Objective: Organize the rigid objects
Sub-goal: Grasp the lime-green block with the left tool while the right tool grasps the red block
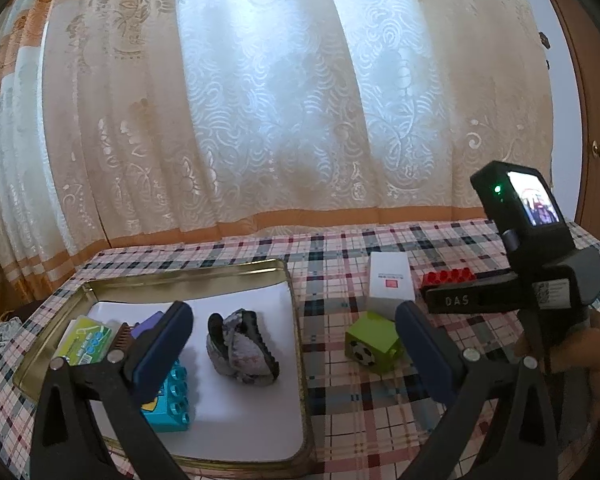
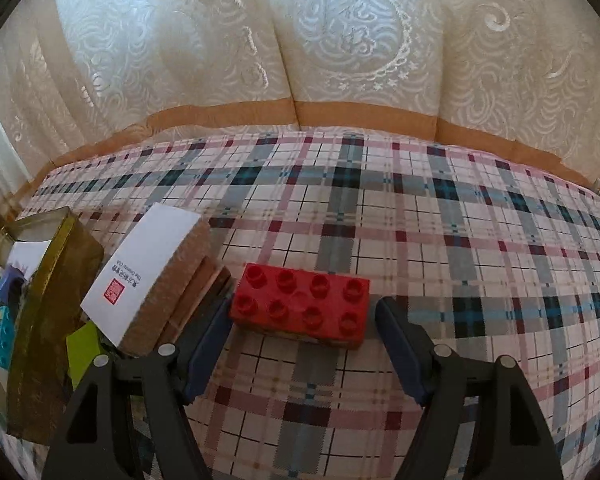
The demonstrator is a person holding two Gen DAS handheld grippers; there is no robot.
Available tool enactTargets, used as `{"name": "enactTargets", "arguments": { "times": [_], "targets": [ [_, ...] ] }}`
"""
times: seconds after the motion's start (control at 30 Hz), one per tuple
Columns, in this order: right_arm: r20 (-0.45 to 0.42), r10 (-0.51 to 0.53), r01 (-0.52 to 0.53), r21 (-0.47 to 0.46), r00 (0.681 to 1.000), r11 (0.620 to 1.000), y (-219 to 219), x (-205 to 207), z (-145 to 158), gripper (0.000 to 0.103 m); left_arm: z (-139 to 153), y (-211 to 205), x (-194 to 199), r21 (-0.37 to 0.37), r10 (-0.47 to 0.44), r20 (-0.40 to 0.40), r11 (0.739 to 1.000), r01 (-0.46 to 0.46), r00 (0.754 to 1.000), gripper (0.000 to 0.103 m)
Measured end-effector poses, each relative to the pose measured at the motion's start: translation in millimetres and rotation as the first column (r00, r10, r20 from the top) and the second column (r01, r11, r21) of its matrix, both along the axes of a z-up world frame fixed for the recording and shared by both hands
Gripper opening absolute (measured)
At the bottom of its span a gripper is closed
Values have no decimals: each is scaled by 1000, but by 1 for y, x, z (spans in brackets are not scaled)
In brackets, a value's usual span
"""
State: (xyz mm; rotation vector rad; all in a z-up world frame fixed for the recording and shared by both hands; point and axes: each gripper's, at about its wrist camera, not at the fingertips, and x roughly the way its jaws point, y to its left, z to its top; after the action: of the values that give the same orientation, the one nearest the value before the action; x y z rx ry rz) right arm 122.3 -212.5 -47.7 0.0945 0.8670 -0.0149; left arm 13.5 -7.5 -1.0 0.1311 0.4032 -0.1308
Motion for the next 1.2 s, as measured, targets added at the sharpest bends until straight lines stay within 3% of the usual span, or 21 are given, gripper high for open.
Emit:
{"name": "enactTargets", "arguments": {
  "times": [0.23, 0.4, 0.5, 0.73, 0.97, 1.13, 1.2],
  "targets": [
    [60, -74, 76, -34, 995, 997, -18, -27, 7, 69, -1, -13, 0, 32, -26, -9, 999, 26, 1000, 103],
    [119, -131, 136, -29, 984, 990, -39, -52, 19, 69, 1, -35, 1, -23, -119, -57, 993, 118, 991, 102],
    [135, -159, 161, -4, 978, 987, -47, -62, 22, 69, -2, -60, 10, 25, -128, -90, 991, 131, 988, 102],
    [147, -181, 184, -5, 972, 983, -63, -79, 25, 69, -24, -84, 43, 32, -61, -272, 997, 73, 960, 93],
    [136, -204, 198, 52, 970, 979, -71, -80, 28, 69, -40, -84, 64, 21, -16, -381, 999, 26, 925, 90],
    [137, -184, 179, 50, 973, 983, -64, -80, 30, 69, -44, -89, 67, 61, 3, -395, 998, 23, 919, 87],
    [137, -180, 174, 53, 974, 983, -63, -80, 30, 69, -42, -91, 68, 72, 8, -386, 997, 21, 922, 80]
  ]
}}
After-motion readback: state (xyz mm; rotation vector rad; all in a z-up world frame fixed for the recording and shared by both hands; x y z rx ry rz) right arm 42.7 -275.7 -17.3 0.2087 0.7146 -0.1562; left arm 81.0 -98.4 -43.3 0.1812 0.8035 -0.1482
